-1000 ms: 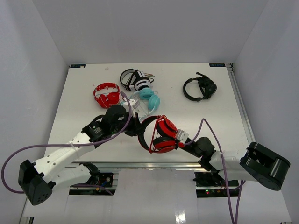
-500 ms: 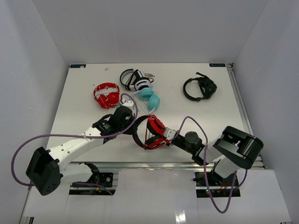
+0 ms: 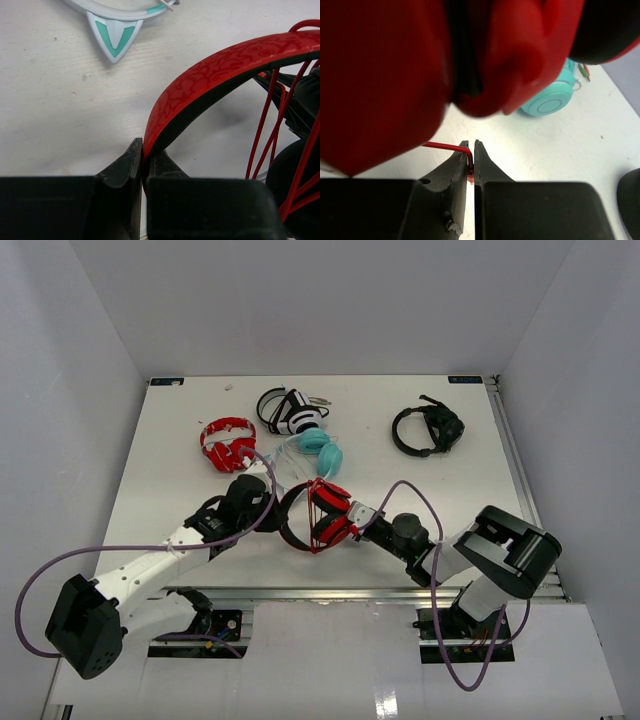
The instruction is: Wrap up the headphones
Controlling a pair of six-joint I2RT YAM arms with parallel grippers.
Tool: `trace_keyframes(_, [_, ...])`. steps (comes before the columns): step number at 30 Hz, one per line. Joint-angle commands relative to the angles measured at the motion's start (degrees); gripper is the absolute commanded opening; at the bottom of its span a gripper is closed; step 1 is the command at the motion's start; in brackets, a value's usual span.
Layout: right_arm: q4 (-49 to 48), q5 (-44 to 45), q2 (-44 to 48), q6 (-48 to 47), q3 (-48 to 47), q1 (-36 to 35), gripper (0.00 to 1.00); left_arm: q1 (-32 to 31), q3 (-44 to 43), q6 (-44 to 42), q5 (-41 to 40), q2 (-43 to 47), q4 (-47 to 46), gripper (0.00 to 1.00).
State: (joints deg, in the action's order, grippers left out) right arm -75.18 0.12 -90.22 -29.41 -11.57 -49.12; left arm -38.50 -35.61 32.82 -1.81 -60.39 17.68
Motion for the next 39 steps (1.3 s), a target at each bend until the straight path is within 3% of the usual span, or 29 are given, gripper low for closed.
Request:
trace_keyframes(1, [-33.02,6.23,-0.27,-3.7,-3.82,1.22,0.12,-1.49,-0.86,2.73,14.12,1.29,-2.74,0.0])
trace_keyframes(11, [-33.02,1.45,-6.54,-3.84,-2.74,1.22,0.11,-1.49,1.84,4.36,12.15,0.58,-2.34,0.0])
trace_keyframes(17, [-33.02,-2.54,-10.0,-6.28,-1.79,1.22,0.19,-1.49,3.5,6.06,12.0,0.45,-3.68,0.0])
trace_keyframes(30, [-33.02,-0.68,-13.33,-5.75,-2.63,1.22,0.21,-1.49,5.48,9.37,12.28,-1.23,-6.85,0.0])
trace_keyframes(36, [-33.02,-0.6,-14.06,-5.0,-2.93,1.18,0.22,-1.49,5.74,5.7,12.52,-2.67,-7.32,0.0])
trace_keyframes(39, [-33.02,-0.38,-13.12,-4.91,-2.67,1.22,0.14,-1.48,6.54,4.08,12.74,-4.08,-7.94,0.0])
